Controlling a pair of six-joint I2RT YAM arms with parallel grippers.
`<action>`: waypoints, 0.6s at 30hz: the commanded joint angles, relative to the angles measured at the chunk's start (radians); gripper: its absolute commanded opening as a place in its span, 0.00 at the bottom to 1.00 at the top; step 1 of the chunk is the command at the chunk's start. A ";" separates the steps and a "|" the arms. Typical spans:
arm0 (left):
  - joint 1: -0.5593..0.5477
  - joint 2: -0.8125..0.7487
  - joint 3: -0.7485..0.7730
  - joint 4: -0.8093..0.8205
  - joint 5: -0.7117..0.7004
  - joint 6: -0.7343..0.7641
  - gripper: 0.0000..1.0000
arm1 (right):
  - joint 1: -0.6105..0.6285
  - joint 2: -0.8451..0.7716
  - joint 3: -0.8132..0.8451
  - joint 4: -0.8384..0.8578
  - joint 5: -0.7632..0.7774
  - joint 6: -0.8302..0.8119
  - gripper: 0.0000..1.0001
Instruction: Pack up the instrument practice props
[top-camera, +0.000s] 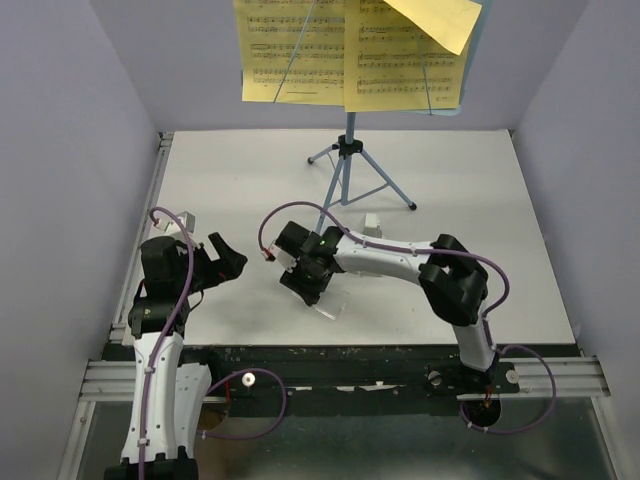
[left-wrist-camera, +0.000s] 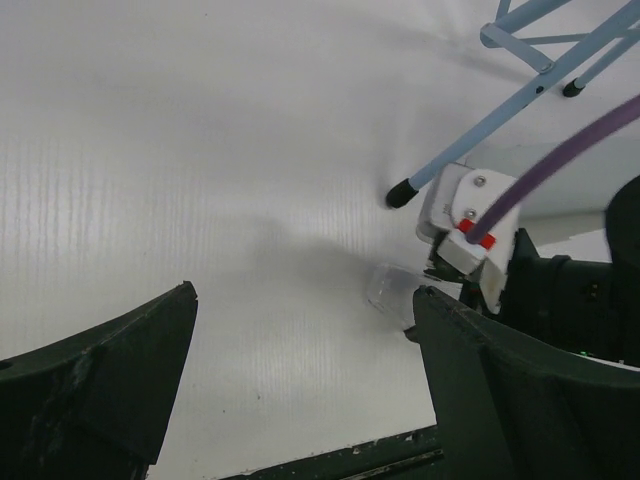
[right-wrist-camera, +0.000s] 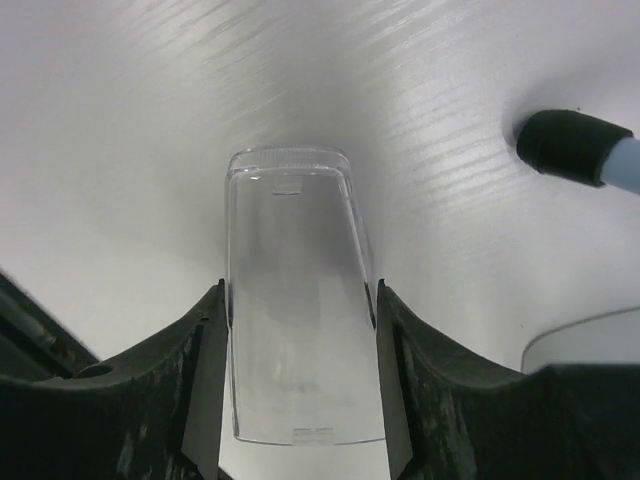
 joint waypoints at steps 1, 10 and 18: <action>0.005 0.007 -0.002 0.095 0.082 0.058 0.99 | 0.001 -0.225 -0.026 0.042 -0.082 -0.152 0.00; -0.001 0.053 0.028 0.241 0.367 0.287 0.99 | -0.083 -0.565 -0.033 0.099 -0.196 -0.267 0.00; -0.156 0.128 0.138 0.212 0.489 0.546 0.99 | -0.133 -0.608 -0.001 0.322 -0.182 -0.172 0.00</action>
